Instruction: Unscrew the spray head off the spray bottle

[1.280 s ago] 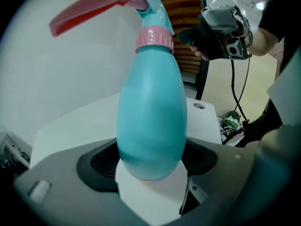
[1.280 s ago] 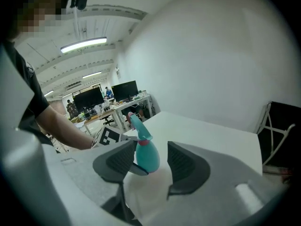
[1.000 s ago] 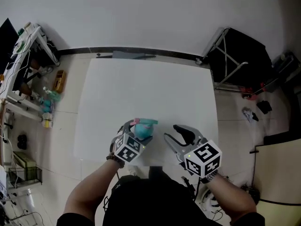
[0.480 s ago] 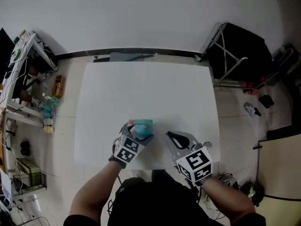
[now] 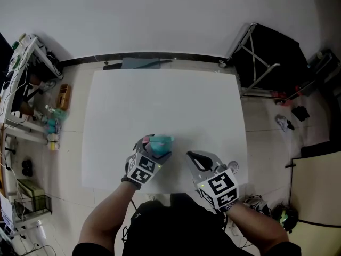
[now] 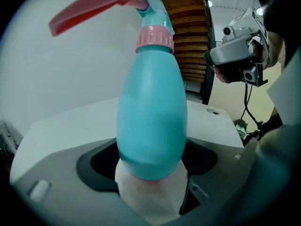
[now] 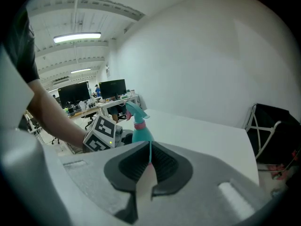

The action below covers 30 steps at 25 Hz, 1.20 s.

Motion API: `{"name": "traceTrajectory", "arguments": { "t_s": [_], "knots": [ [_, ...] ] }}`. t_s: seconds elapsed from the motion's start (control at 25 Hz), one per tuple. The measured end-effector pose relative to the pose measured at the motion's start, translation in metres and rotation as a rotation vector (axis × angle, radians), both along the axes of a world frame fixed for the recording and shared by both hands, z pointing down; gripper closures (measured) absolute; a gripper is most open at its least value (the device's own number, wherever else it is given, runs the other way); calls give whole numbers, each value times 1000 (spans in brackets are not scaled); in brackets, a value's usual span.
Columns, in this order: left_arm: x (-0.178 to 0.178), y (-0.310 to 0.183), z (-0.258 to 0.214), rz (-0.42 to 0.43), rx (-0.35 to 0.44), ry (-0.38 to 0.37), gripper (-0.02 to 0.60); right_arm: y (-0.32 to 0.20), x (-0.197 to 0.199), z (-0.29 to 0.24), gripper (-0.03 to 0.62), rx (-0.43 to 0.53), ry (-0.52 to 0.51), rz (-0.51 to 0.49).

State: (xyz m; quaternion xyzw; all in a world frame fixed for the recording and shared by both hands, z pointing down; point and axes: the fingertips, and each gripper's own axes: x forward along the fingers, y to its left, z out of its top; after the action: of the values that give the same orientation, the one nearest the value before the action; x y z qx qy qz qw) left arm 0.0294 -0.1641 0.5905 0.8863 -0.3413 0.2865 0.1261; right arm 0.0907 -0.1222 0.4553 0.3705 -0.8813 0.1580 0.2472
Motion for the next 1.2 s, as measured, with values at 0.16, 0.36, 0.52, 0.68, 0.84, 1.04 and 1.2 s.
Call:
{"name": "traceTrajectory", "arguments": {
  "t_s": [0.16, 0.36, 0.52, 0.68, 0.84, 1.04, 1.2],
  "knots": [
    [0, 0, 4, 4, -3, -6, 155, 0, 0, 2, 591, -1, 0, -3],
    [-2, 2, 9, 3, -9, -18, 154, 1, 2, 2, 591, -2, 2, -3],
    [-5, 3, 15, -4, -13, -25, 155, 2, 2, 5, 591, -1, 4, -4],
    [-5, 4, 16, -5, -8, -28, 153, 4, 2, 6, 591, -2, 6, -9],
    [-5, 4, 16, -3, -7, -25, 149, 4, 0, 5, 591, -1, 6, -13],
    [-8, 8, 19, -1, -27, -26, 106, 3, -1, 4, 591, 0, 3, -17],
    [-14, 13, 17, -16, -23, -15, 101, 4, -3, 4, 591, 2, 1, -19]
  ]
}}
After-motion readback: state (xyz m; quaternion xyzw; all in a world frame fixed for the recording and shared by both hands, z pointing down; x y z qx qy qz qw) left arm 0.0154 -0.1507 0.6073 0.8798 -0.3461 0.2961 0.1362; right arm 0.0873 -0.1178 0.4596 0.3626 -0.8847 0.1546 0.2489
